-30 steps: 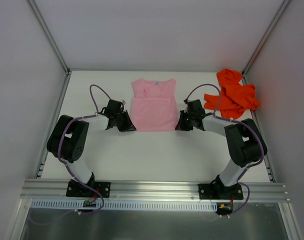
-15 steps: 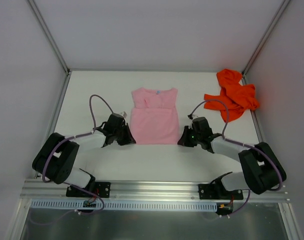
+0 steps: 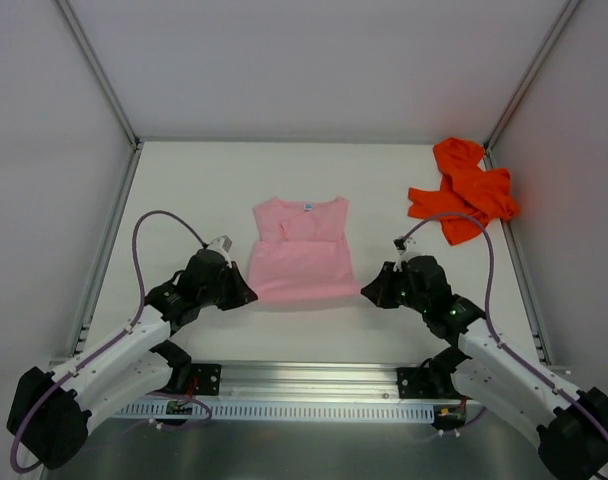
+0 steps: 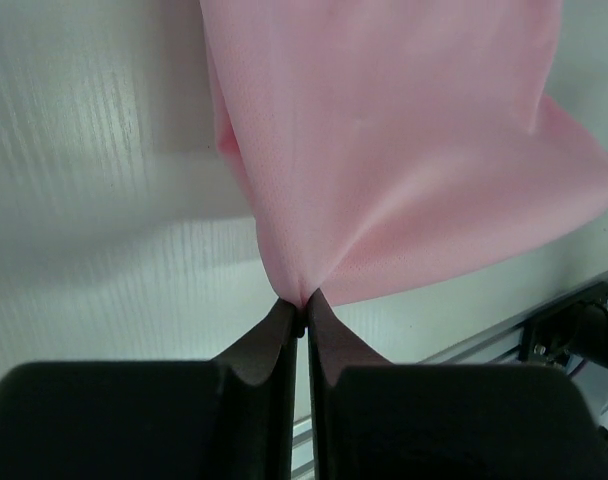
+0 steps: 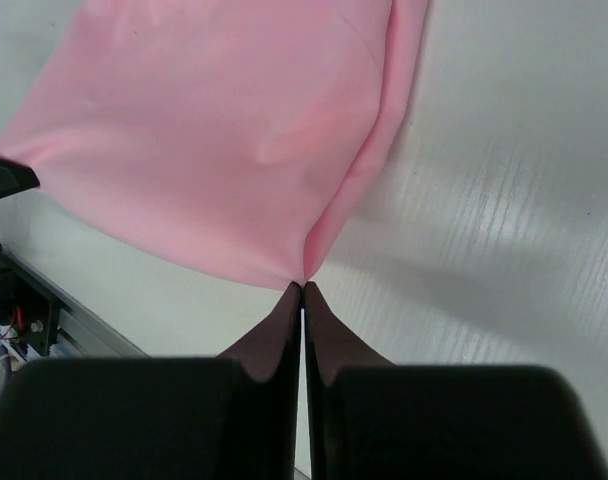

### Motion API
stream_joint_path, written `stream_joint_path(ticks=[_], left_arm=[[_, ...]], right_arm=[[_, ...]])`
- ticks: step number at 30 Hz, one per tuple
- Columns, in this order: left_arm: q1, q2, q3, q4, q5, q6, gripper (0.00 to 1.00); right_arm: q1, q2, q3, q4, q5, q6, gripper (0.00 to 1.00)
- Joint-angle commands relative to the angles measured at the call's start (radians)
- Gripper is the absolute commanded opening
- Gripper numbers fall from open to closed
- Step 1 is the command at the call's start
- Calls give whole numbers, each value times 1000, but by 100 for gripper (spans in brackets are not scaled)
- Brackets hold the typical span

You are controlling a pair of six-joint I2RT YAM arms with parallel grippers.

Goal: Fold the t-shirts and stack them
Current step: Grab one side of the 2/3 rectangular tshirt with both arms, then fold the long partially folded tshirt into a neat square

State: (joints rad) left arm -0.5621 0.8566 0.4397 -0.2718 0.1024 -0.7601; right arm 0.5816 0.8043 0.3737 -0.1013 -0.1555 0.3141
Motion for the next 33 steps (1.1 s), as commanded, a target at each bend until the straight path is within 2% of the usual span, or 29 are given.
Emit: stream_joint_path(ticks=[1, 8, 13, 19, 26, 33], left_arm=[[-1, -47, 39, -154, -50, 10, 0], [-1, -84, 186, -211, -90, 70, 0], [1, 10, 315, -210, -96, 126, 0], [1, 111, 438, -201, -230, 162, 0], [25, 323, 559, -191, -259, 162, 0], [111, 458, 603, -118, -181, 163, 0]], right_arm=[[1, -95, 31, -116, 71, 19, 1], [1, -146, 168, -187, 93, -39, 1], [1, -58, 278, -167, 100, -81, 1], [0, 18, 384, -133, 200, -153, 1], [-3, 220, 462, -57, 201, -202, 1], [-72, 412, 524, 49, 166, -210, 1]])
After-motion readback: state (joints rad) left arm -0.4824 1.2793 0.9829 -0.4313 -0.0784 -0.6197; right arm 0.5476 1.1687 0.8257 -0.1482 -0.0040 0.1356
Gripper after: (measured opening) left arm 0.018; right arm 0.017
